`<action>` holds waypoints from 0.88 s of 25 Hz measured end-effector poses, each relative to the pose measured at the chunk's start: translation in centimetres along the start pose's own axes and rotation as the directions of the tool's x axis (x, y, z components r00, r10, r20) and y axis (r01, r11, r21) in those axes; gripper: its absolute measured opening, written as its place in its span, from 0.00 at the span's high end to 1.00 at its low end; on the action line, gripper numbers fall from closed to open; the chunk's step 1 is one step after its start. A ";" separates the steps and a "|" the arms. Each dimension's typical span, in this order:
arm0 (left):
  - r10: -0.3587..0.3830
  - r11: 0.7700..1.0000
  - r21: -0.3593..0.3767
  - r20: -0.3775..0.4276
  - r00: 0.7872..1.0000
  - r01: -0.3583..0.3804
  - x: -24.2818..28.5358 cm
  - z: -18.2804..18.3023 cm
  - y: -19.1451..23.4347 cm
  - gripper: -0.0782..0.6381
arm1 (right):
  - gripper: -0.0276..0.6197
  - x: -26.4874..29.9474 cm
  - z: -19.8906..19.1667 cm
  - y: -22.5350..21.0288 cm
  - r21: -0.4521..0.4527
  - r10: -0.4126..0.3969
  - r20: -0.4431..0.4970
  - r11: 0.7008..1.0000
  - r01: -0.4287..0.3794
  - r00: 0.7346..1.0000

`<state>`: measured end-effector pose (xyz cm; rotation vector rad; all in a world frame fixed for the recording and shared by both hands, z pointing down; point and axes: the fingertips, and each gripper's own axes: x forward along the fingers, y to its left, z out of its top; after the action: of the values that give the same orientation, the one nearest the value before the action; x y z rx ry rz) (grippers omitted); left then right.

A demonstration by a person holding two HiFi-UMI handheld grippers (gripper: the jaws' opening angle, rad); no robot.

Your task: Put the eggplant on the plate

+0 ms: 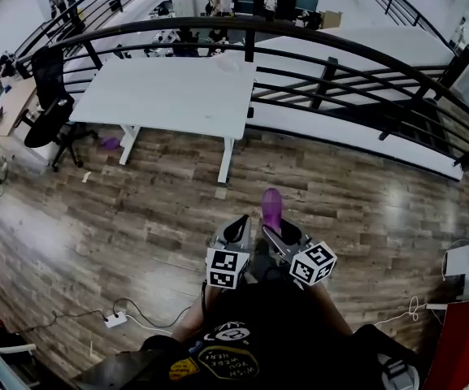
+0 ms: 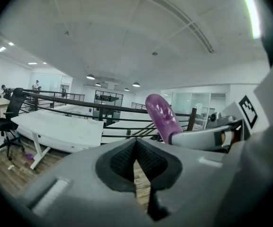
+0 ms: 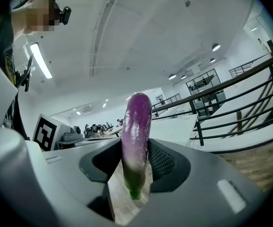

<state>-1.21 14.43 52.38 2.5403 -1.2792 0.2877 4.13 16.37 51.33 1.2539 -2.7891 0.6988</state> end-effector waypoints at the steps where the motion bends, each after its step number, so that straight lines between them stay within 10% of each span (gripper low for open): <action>1: -0.010 1.000 -0.007 -0.003 1.000 0.010 0.7 0.1 0.2 0.88 | 0.68 0.5 0.2 -0.6 0.004 -0.001 -0.003 1.000 0.001 1.000; 22: 0.069 0.997 0.041 -0.007 0.998 -0.068 18.0 7.1 5.0 0.88 | 0.68 10.6 9.7 -15.9 0.001 0.129 0.006 0.992 -0.129 0.992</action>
<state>5.71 -4.31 51.92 2.5296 -1.3728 0.3415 9.99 -4.27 50.77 1.0852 -2.8958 0.7036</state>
